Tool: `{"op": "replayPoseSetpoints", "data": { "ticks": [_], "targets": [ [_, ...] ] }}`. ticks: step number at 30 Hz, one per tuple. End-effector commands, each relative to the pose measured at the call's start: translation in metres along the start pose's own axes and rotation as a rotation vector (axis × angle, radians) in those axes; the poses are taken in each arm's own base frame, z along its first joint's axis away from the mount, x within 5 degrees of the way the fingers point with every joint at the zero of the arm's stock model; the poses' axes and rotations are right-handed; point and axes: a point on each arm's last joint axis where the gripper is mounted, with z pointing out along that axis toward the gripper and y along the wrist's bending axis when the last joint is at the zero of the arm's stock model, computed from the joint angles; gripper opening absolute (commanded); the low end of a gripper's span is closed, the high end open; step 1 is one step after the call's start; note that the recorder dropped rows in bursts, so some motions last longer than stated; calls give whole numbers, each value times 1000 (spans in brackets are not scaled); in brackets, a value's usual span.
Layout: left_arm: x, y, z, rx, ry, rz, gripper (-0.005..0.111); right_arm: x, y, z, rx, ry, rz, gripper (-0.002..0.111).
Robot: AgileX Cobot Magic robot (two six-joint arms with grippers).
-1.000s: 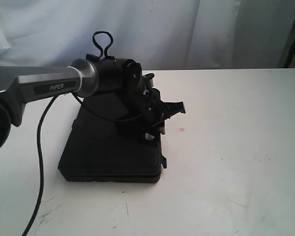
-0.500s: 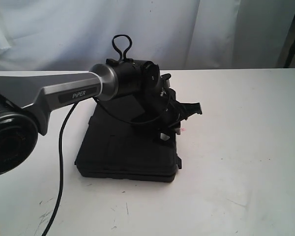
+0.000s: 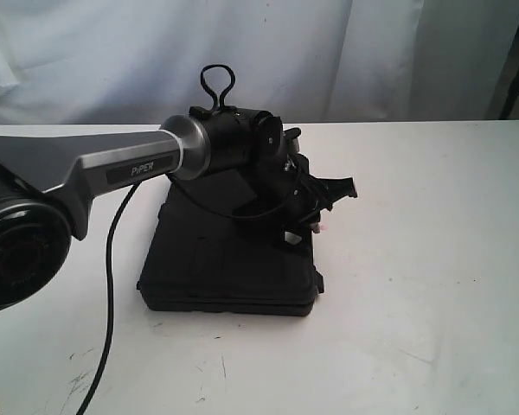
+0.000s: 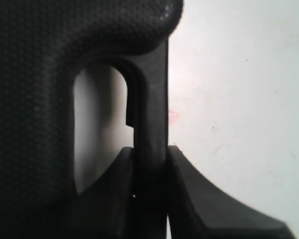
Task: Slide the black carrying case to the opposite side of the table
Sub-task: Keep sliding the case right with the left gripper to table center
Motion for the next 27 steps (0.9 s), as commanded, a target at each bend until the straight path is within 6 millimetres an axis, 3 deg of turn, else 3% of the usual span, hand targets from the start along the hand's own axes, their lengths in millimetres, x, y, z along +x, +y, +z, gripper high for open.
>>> {"op": "replayPoseSetpoints", "data": {
  "ticks": [1,4,14,27],
  "targets": [
    [-7,-9,1,80,-74,-20,32,0,0,0,7,-7,6,0],
    [-7,-9,1,78,-75,11,39,0,0,0,7,-7,6,0],
    [-10,-6,-1,62,-87,115,40,0,0,0,7,-7,6,0],
    [-21,-8,-3,115,-184,48,40,0,0,0,7,-7,6,0]
  ]
}}
